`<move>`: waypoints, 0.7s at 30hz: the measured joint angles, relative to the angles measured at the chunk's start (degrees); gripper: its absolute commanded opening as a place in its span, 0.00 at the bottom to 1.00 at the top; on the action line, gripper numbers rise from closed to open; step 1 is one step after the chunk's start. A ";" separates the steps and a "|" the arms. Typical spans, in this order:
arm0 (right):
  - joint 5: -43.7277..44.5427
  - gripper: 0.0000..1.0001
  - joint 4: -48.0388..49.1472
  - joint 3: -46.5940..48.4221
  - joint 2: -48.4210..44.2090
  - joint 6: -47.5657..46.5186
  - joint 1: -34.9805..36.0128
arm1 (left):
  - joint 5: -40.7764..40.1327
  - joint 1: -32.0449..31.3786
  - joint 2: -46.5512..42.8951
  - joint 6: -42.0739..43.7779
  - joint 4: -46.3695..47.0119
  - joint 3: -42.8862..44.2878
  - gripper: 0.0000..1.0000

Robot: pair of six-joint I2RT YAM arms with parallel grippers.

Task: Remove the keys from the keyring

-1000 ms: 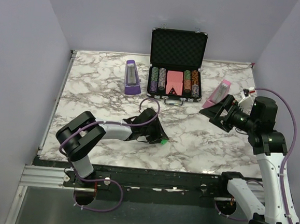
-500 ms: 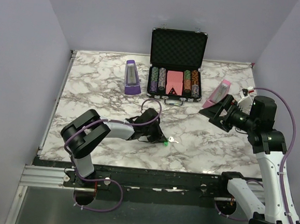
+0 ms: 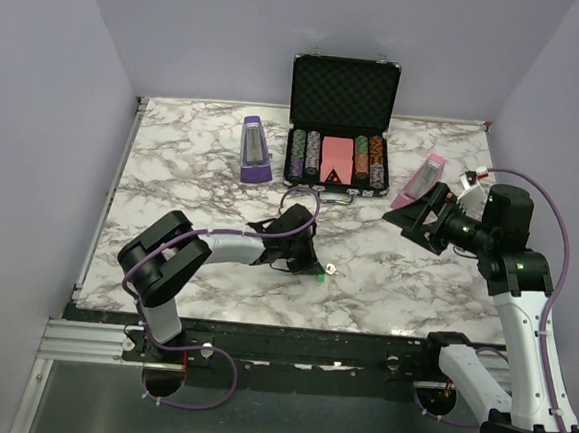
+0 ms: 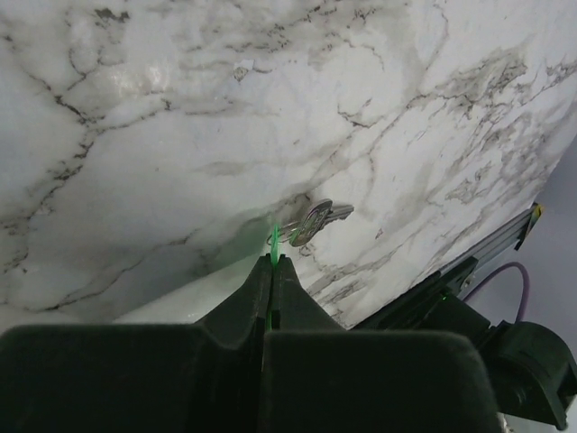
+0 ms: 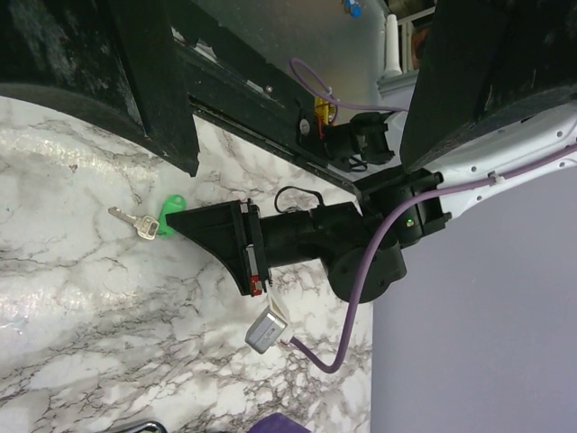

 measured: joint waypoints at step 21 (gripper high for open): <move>-9.77 0.97 14.82 -0.02 -0.09 8.44 0.00 | -0.24 -0.87 -22.91 -0.31 -21.38 6.84 0.00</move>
